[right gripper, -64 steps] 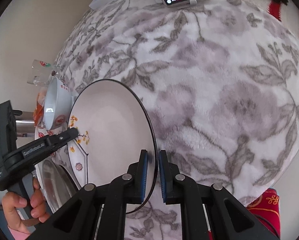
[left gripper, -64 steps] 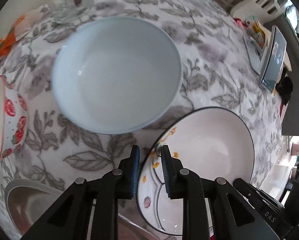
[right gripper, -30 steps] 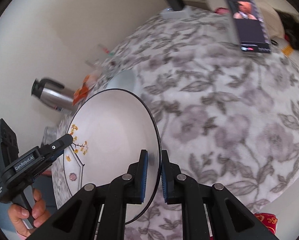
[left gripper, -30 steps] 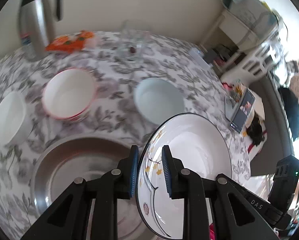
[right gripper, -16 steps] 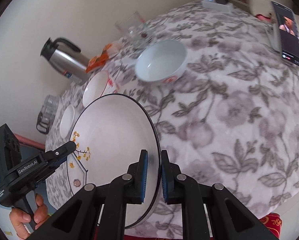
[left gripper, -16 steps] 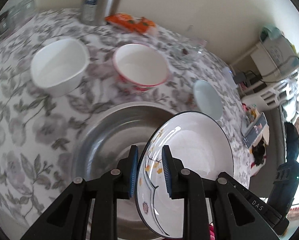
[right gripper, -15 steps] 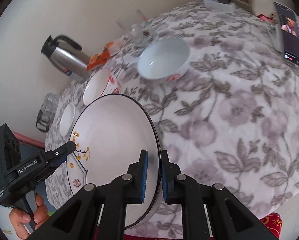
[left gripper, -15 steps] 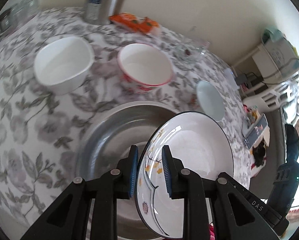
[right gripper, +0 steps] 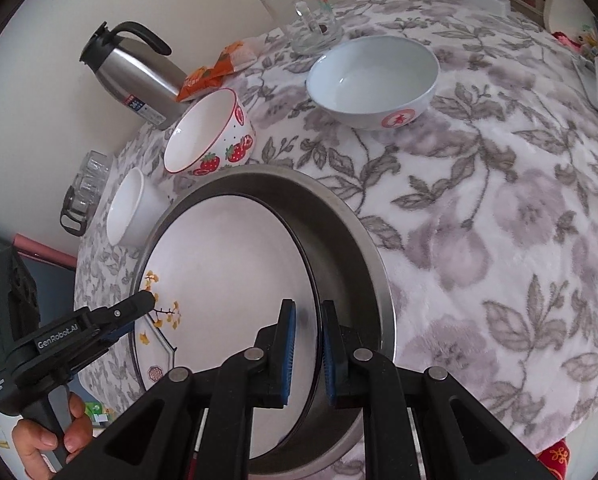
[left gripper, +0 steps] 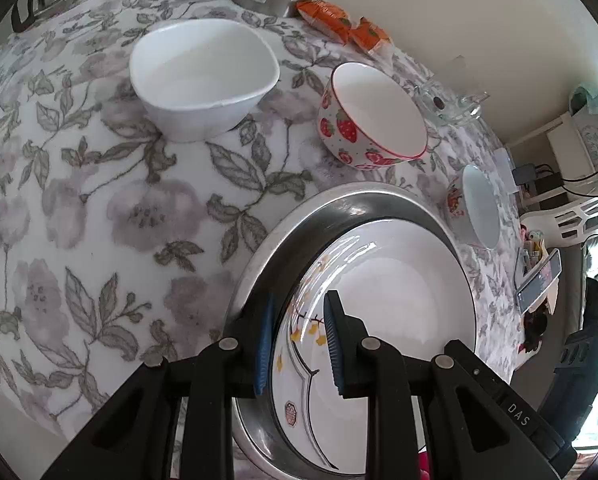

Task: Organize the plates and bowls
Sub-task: 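Lower the plate into the steel basin and open both grippers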

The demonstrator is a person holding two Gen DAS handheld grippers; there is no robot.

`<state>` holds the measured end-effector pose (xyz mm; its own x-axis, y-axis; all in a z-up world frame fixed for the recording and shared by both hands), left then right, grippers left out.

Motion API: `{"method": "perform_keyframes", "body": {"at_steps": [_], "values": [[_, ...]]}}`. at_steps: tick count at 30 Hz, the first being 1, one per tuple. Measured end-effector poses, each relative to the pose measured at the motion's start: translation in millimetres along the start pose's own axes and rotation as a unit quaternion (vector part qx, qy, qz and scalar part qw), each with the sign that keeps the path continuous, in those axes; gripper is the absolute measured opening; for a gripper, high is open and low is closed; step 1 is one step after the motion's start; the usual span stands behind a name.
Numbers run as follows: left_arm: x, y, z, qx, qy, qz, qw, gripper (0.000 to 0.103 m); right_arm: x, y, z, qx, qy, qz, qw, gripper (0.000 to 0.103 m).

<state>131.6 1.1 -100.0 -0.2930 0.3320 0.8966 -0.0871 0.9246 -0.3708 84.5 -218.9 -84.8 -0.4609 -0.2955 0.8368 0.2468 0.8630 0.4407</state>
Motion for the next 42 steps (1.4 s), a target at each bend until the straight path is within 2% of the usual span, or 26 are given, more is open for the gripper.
{"method": "perform_keyframes", "body": {"at_steps": [15,21,30,32,33,35,37,42], "values": [[-9,-5,1,-0.012,0.005,-0.015,0.9998,0.024,-14,-7,-2,0.005,0.012,0.004,1.000,0.014],[-12,-9,2,-0.033,0.003,-0.034,0.9989,0.024,-13,-3,-1,0.023,0.011,0.011,1.000,0.014],[-7,-8,2,-0.025,0.004,-0.036,0.9990,0.027,-7,-3,0,0.038,0.020,0.010,0.999,0.015],[-2,-8,2,-0.023,-0.003,-0.033,0.9992,0.031,0,-1,0,0.058,0.014,0.022,0.998,0.021],[0,-9,2,-0.022,-0.005,-0.030,0.9993,0.035,9,2,-2,0.075,-0.001,0.033,0.997,0.030],[5,-12,1,-0.021,-0.012,-0.032,0.9992,0.045,21,4,-4,0.088,-0.019,0.037,0.995,0.031],[8,-18,2,-0.032,-0.022,-0.046,0.9982,0.048,32,7,-7,0.095,-0.042,0.029,0.994,0.031],[11,-26,3,-0.050,-0.031,-0.087,0.9945,0.049,34,18,-7,0.120,-0.055,0.022,0.991,0.031]]}}
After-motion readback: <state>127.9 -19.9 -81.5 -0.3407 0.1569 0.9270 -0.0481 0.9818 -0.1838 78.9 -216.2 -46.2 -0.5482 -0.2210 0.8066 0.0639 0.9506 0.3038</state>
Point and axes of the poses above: each gripper's, at about its wrist camera, not at the fingertips, and x roughly against the way its jaws point, y to its left, z to its underside, the point moved 3 cm from there along -x, roughly the way its jaws point, and after that the axes turned 5 degrees about -y, right-handed, at the moved point
